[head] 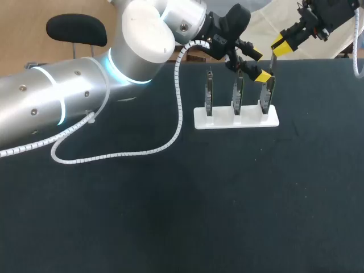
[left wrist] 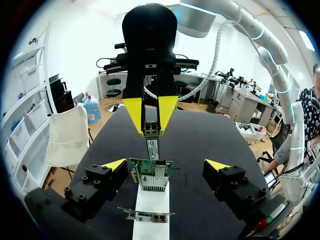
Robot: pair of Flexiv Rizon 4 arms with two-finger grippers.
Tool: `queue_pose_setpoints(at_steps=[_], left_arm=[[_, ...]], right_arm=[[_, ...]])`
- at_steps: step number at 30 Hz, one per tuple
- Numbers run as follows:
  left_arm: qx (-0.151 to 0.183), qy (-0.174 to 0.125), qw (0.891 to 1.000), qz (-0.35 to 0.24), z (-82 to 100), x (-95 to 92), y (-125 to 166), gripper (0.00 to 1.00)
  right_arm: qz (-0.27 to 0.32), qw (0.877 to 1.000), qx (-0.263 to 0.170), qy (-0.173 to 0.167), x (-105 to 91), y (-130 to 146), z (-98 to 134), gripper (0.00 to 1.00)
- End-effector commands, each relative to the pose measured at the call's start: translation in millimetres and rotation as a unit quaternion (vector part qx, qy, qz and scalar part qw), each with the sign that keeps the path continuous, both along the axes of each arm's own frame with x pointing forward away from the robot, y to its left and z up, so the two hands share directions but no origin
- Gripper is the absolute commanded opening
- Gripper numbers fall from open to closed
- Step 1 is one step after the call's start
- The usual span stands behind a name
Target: Pick up the optical module with the left hand, and insert it into the network port with the right hand.
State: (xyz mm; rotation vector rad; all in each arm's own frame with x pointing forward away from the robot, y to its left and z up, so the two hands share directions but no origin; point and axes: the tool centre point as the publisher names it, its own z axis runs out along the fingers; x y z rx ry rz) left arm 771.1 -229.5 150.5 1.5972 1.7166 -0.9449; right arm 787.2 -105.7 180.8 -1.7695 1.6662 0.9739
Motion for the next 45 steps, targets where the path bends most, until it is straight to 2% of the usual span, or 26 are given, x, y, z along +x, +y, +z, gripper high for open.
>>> queue_pose_setpoints(at_steps=[1, 25, 45], left_arm=[[0.002, 0.001, 1.000, -0.001, 0.4, 1.6, -0.8, 1.00], [0.002, 0.001, 1.000, -0.001, 0.4, 1.6, -0.8, 1.00], [0.002, 0.001, 1.000, -0.001, 0.4, 1.6, -0.8, 1.00]], right_arm=[[-0.007, 1.000, 0.000, -0.003, -6.5, 1.1, -0.5, 0.00], [-0.020, 1.000, 0.001, -0.002, -16.3, 0.4, -3.5, 0.00], [-0.025, 1.000, -0.001, -0.006, -12.2, 1.4, -7.8, 0.00]])
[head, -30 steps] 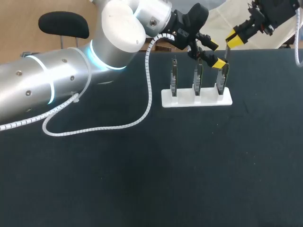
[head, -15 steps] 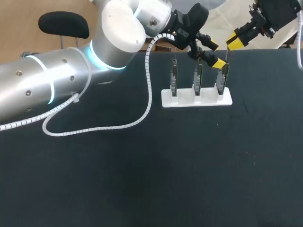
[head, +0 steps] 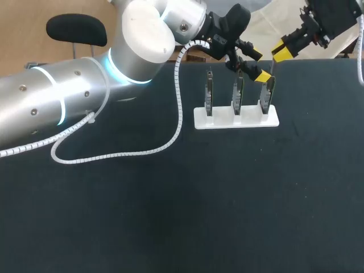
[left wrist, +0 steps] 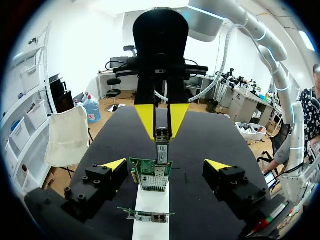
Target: Pick up the optical module with the left hand, and insert it into the network port with the right hand.
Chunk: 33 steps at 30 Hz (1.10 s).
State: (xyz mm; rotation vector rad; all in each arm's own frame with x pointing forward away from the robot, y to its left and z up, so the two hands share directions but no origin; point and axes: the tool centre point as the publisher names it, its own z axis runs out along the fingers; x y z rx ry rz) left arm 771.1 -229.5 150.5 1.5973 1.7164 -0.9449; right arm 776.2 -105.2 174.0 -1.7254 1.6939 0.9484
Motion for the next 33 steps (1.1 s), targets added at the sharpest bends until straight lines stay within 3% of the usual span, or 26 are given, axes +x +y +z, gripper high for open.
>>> queue_pose_setpoints(at_steps=[1, 21, 33], left_arm=[[0.002, 0.001, 1.000, -0.001, 0.4, 1.6, -0.8, 1.00], [0.002, 0.001, 1.000, -0.001, 0.4, 1.6, -0.8, 1.00], [0.002, 0.001, 1.000, -0.001, 0.4, 1.6, -0.8, 1.00]], right_arm=[[-0.003, 1.000, -0.002, -0.003, -0.8, 0.9, -1.3, 0.00], [-0.004, 1.000, -0.004, 0.002, -0.8, 0.7, -5.9, 0.00], [-0.012, 1.000, 0.002, -0.017, -0.1, -1.9, 5.1, 0.00]])
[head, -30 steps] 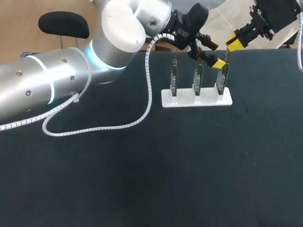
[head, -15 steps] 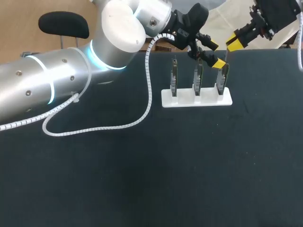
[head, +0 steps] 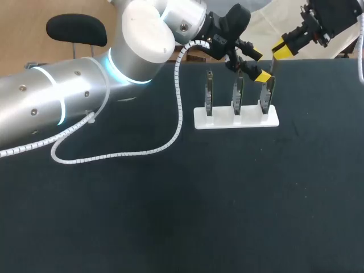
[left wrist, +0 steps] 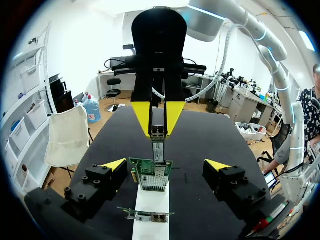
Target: Pick up the optical module with the left hand, and insert it into the network port with the right hand.
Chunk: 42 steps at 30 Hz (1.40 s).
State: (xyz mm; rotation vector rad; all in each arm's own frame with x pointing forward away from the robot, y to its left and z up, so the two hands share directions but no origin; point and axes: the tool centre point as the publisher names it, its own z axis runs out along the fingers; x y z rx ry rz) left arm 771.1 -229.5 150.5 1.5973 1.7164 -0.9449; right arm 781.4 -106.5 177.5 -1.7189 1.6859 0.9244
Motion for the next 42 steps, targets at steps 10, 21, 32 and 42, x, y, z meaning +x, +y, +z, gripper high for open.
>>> queue_pose_setpoints(at_steps=[10, 21, 32, 42], left_arm=[[0.002, 0.001, 1.000, -0.001, 0.4, 1.6, -0.8, 1.00], [0.002, 0.001, 1.000, -0.001, 0.4, 1.6, -0.8, 1.00], [0.002, 0.001, 1.000, -0.001, 0.4, 1.6, -0.8, 1.00], [0.002, 0.001, 1.000, -0.001, 0.4, 1.6, -0.8, 1.00]], right_arm=[[-0.018, 1.000, 0.004, -0.015, -6.2, 0.6, 0.2, 0.00], [-0.025, 1.000, 0.003, -0.019, -5.9, 0.5, -2.5, 0.00], [-0.026, 0.999, 0.002, -0.019, -5.2, 0.8, -4.2, 0.00], [-0.029, 0.999, 0.001, -0.020, -4.8, -0.5, -5.4, 0.00]])
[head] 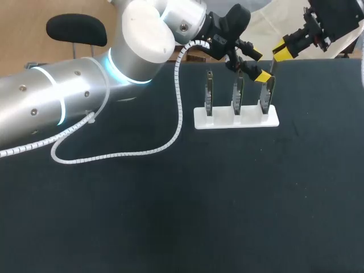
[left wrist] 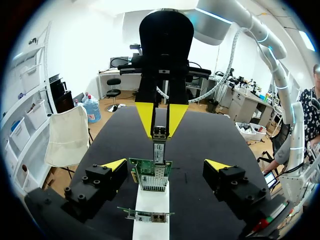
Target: Pick up the optical module with the left hand, and insert it into the network port with the right hand.
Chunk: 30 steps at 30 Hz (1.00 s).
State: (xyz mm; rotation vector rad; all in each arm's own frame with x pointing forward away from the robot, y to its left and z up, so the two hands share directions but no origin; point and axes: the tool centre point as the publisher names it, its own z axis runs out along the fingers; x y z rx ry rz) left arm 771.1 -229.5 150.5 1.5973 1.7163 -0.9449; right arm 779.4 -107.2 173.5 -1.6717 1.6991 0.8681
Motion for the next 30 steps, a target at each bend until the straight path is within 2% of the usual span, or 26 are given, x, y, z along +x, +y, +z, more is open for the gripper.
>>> queue_pose_setpoints(at_steps=[1, 12, 30], left_arm=[[0.002, 0.001, 1.000, -0.001, 0.4, 1.5, -0.8, 1.00], [0.002, 0.001, 1.000, -0.001, 0.4, 1.5, -0.8, 1.00], [0.002, 0.001, 1.000, -0.001, 0.4, 1.5, -0.8, 1.00]], right_arm=[[-0.002, 1.000, 0.000, -0.004, -2.8, 0.2, -0.1, 0.00], [0.001, 1.000, 0.000, -0.018, -2.1, 0.7, 7.8, 0.00], [-0.007, 1.000, -0.003, -0.013, -7.7, 2.0, 2.7, 0.00]])
